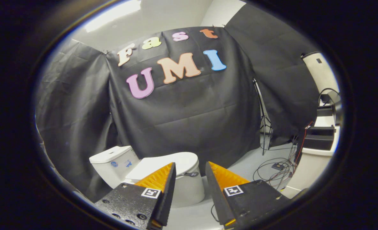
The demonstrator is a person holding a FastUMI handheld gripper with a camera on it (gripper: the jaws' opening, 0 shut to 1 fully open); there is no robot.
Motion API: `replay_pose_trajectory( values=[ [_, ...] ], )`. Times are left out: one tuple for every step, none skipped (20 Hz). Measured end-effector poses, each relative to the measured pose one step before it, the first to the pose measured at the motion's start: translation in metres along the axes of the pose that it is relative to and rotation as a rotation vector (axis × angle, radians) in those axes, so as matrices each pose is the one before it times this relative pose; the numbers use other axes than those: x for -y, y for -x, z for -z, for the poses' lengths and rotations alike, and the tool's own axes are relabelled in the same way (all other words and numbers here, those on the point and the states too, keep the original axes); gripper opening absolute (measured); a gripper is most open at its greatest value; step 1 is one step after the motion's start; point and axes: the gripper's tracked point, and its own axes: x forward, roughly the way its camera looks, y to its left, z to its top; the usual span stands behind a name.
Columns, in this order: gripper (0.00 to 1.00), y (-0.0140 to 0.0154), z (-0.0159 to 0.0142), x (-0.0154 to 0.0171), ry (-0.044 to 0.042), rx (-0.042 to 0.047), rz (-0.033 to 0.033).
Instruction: Open the toilet lid.
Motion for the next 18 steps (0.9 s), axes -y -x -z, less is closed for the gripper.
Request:
replay_pose_trajectory(
  values=[
    [0.57, 0.00004, -0.00008, -0.00050, -0.00028, -0.00085, -0.00177],
    [0.58, 0.00064, -0.00006, -0.00081, 0.00008, -0.00041, -0.00219],
    [0.57, -0.00045, 0.00034, 0.00026, -0.00083, 0.00018, -0.00168],
    [0.57, 0.00029, 0.00028, 0.00049, -0.00088, 0.00068, -0.00140],
    [0.57, -0.00012, -0.00111, 0.00068, -0.00034, 0.00020, 0.00137],
    [0.57, 0.00033, -0.00057, -0.00021, -0.00028, 0.00076, -0.00026],
    [0.57, 0.00022, 0.00056, -0.00045, 0.00023, 0.00148, 0.00040],
    [0.57, -0.00060, -0.00087, 0.00008, 0.00016, 0.00124, -0.00016],
    [0.57, 0.00098, 0.00071, -0.00021, 0.00022, 0.00157, -0.00102],
    [0.57, 0.00047, -0.00082, -0.00034, 0.00098, 0.00245, -0.00128],
    [0.57, -0.00048, -0.00024, 0.00026, -0.00014, 0.00168, -0.00043],
    [0.57, -0.00003, -0.00045, -0.00037, -0.00076, 0.00237, -0.00105],
    [0.57, 0.00047, -0.00055, -0.00084, 0.00019, 0.00214, -0.00211],
    [0.57, 0.00057, -0.00046, -0.00114, 0.00226, 0.00283, -0.00402],
    [0.57, 0.00080, -0.00026, -0.00110, 0.00554, 0.00402, 0.00016],
    [0.57, 0.00009, -0.00063, 0.00101, 0.01015, 0.00585, 0.00860],
    [0.57, 0.00018, -0.00165, 0.00128, 0.01008, 0.00728, 0.01357],
    [0.57, 0.00025, -0.00042, -0.00080, 0.00871, 0.00657, 0.00727]
  ],
)
